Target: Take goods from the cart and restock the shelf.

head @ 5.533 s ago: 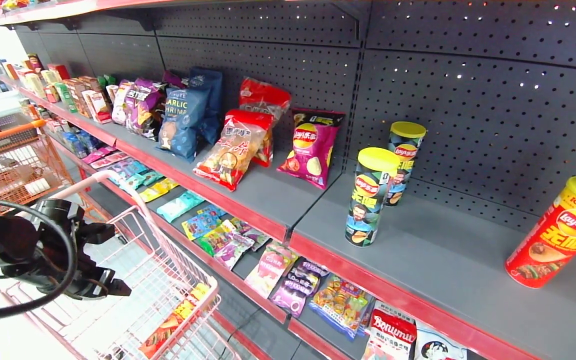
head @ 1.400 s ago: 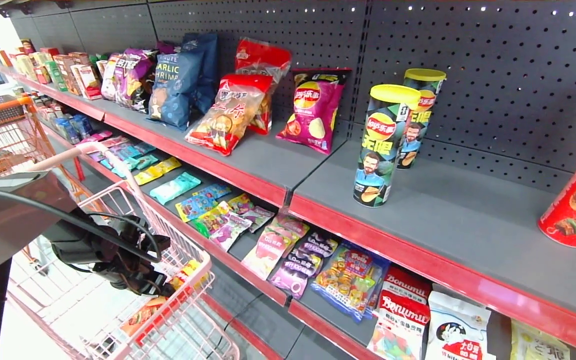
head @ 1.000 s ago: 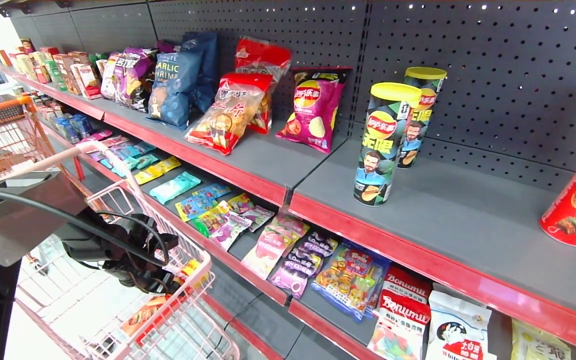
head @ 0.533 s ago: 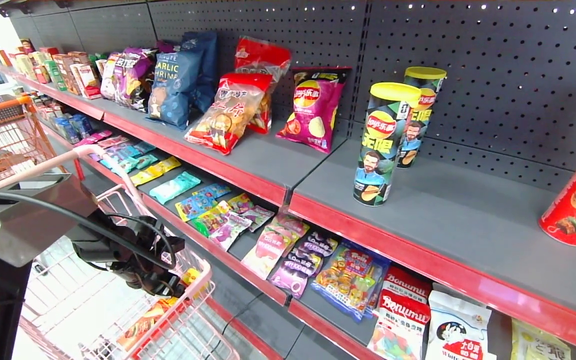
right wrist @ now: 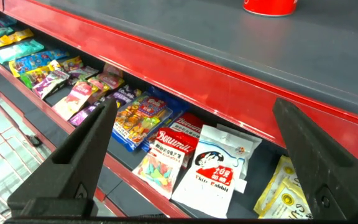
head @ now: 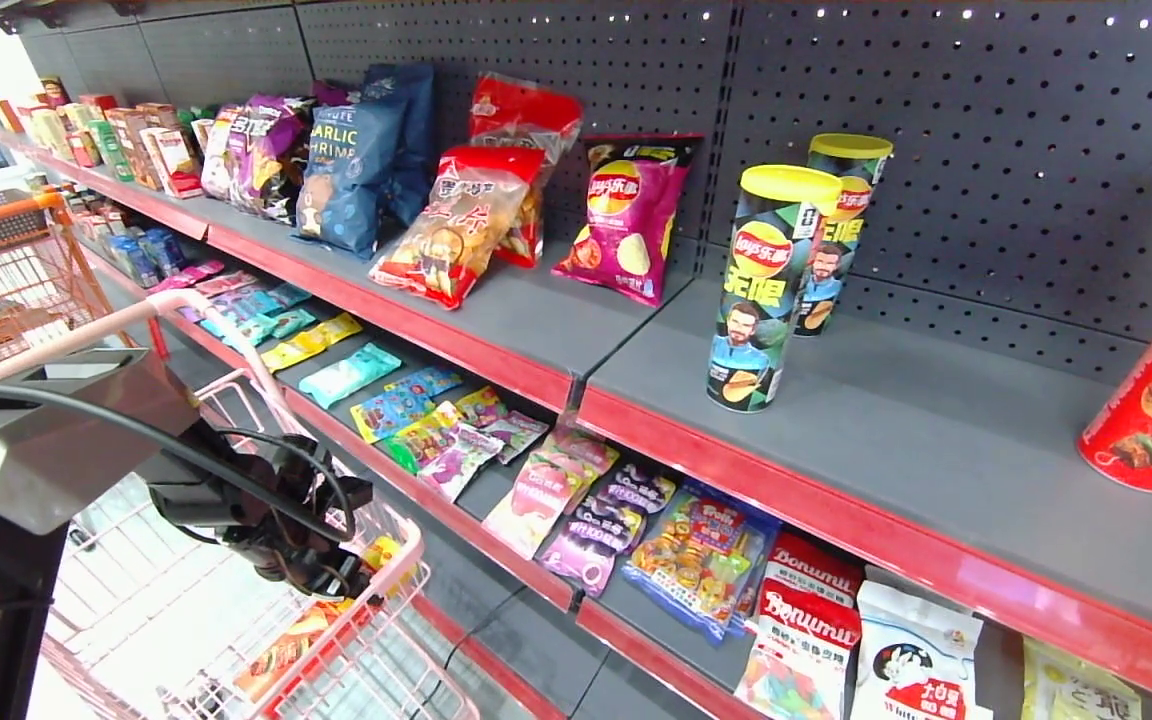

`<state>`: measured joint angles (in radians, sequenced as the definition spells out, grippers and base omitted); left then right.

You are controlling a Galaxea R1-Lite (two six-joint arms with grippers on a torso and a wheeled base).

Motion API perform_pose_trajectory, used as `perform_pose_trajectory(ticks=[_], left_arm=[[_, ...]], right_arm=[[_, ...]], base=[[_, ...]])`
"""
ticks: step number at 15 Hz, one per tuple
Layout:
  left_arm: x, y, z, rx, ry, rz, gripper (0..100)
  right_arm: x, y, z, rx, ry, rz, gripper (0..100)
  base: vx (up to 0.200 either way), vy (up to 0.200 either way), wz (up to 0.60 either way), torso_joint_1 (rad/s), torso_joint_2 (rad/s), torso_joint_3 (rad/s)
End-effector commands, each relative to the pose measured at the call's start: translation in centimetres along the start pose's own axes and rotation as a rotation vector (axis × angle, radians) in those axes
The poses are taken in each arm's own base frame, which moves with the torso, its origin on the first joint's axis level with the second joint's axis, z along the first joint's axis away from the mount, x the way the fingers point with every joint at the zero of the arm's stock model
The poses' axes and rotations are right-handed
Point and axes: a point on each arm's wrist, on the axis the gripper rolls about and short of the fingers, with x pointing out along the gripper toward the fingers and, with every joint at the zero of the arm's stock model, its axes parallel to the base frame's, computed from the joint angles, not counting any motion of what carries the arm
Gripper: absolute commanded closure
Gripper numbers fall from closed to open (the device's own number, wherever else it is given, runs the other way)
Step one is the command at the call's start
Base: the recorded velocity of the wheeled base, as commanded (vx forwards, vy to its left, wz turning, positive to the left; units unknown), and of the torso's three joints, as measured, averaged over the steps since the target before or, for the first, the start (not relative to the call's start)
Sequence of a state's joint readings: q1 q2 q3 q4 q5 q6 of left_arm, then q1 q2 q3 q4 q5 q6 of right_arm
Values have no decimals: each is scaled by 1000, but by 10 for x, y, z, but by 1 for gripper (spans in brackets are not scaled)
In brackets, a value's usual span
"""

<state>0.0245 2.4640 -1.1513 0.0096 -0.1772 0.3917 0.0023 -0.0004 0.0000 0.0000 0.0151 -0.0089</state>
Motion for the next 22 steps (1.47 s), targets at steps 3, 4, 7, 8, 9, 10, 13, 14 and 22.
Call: perform_pose_trajectory(ticks=[3, 4, 7, 8, 9, 10, 13, 14, 22], left_arm=[[0, 0, 0, -1, 0, -3, 0], [0, 0, 0, -1, 0, -4, 0], [0, 0, 0, 2, -1, -3, 0], [0, 0, 0, 10, -2, -3, 0], [0, 0, 0, 15, -2, -3, 0], [0, 0, 0, 15, -2, -3, 0], [0, 0, 0, 15, -2, -5, 0], [0, 0, 0, 18, -3, -6, 100], [-9, 0, -2, 11, -13, -2, 100]], right_arm=[[0, 0, 0, 0, 0, 1, 0], [0, 0, 0, 0, 0, 1, 0], [0, 0, 0, 0, 0, 1, 0], [0, 0, 0, 0, 0, 1, 0], [0, 0, 0, 0, 0, 1, 0], [0, 0, 0, 0, 0, 1, 0], [0, 0, 0, 0, 0, 1, 0], [0, 0, 0, -2, 0, 1, 0], [0, 0, 0, 0, 0, 1, 0]], base=[[0, 0, 0, -60, 156, 101], [0, 0, 0, -66, 198, 100], [0, 0, 0, -21, 58, 32], [0, 0, 0, 0, 0, 0], [0, 0, 0, 0, 0, 0], [0, 0, 0, 0, 0, 0], [0, 0, 0, 0, 0, 0], [0, 0, 0, 0, 0, 0], [0, 0, 0, 0, 0, 0]])
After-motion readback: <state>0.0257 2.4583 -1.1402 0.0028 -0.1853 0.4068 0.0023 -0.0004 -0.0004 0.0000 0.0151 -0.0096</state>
